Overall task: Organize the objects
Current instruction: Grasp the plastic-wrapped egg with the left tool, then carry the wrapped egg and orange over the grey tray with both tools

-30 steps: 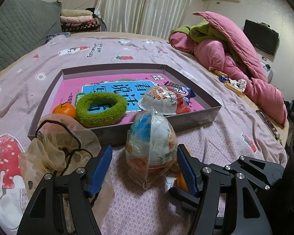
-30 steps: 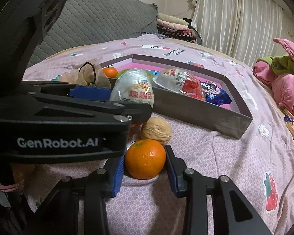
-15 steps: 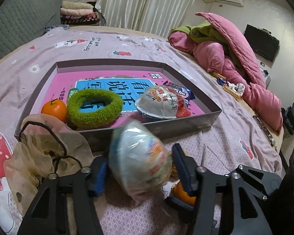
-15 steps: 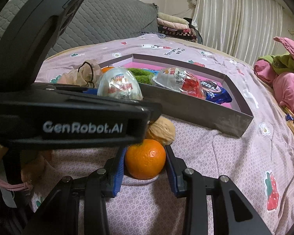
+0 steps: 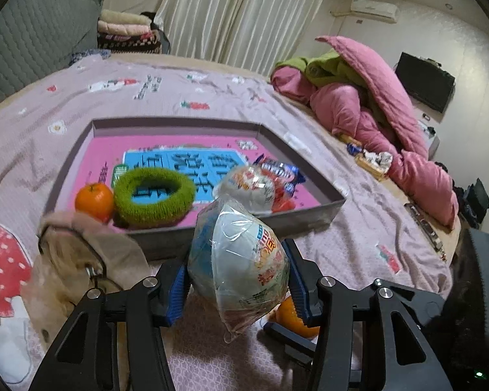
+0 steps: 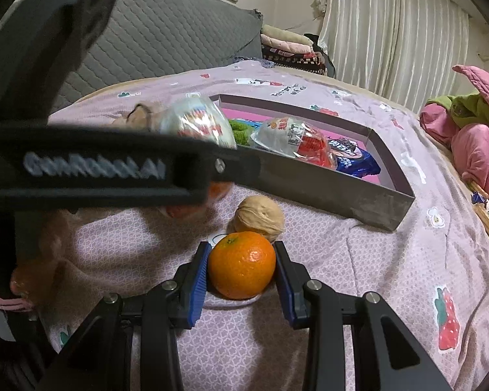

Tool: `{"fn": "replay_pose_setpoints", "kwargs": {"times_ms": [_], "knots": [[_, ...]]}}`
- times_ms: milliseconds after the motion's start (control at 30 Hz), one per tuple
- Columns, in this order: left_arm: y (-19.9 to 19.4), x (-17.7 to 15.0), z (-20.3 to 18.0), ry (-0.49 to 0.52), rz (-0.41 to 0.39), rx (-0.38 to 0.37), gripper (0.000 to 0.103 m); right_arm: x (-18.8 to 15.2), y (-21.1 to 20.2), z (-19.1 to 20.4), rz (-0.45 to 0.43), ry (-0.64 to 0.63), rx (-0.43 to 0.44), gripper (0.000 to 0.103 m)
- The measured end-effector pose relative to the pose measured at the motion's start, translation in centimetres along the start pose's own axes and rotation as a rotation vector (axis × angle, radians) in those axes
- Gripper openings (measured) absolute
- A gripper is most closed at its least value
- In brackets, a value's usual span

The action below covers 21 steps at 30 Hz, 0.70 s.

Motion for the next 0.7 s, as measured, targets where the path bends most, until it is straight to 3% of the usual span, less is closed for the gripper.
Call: {"fn": "replay_pose_setpoints", "kwargs": {"times_ms": [700], "knots": [[-4.7, 0.7, -0.1, 0.061, -0.095, 0.037, 0.054, 1.5, -2.3, -1.7, -0.115, 0.070, 0.000, 0.038]]}}
Point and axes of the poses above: each gripper's, at about its wrist camera, not at the fingertips, and y roughly the way its jaws point, z to its left, x to its top, the point moved 4 cm from there along y, roughly the way its jaws point, and after that the axes turned 4 degrees about y, right-handed, at the moved point
